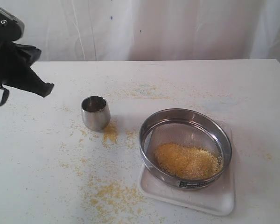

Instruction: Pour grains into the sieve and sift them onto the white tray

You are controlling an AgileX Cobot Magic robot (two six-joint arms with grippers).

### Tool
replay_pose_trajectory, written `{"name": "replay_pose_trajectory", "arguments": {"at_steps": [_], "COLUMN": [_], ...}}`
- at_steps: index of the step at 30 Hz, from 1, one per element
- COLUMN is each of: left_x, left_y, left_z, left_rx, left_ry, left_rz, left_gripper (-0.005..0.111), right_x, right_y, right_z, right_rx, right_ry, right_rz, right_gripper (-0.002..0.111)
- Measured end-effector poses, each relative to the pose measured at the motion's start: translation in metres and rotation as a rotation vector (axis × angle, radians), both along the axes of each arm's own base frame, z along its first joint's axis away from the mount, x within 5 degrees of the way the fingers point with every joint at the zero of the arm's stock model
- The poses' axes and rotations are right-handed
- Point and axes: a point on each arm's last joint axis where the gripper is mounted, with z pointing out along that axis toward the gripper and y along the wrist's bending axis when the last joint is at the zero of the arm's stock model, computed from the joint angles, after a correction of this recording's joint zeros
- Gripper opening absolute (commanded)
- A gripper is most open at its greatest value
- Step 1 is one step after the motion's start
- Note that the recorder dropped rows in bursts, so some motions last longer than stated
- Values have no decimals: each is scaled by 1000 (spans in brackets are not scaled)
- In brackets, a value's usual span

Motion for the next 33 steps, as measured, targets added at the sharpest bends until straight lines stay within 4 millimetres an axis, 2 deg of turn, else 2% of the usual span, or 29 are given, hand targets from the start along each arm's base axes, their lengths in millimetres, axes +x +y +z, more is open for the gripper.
{"name": "replay_pose_trajectory", "arguments": {"at_steps": [2,3,7,11,14,18,24,28,33], "left_x": [-1,-1,1,-7,-21,-44,-90,-119,-144], "left_y": [11,25,62,91,100,102,90,85,80], "left_z": [4,5,-1,-17,-25,-26,-20,-17,-19], "left_rx": [-26,-62,-89,-165,-218,-290,-489,-506,-534], "left_ry": [-20,-27,31,177,232,217,109,14,-62], "left_rz": [122,243,405,376,346,361,377,360,349], "left_gripper": [0,0,0,0,0,0,0,0,0], "right_x": [0,0,0,0,0,0,0,0,0], "right_y": [0,0,0,0,0,0,0,0,0], "right_z": [0,0,0,0,0,0,0,0,0], "right_rx": [0,0,0,0,0,0,0,0,0], "right_ry": [0,0,0,0,0,0,0,0,0], "right_rz": [0,0,0,0,0,0,0,0,0], "right_gripper": [0,0,0,0,0,0,0,0,0]}}
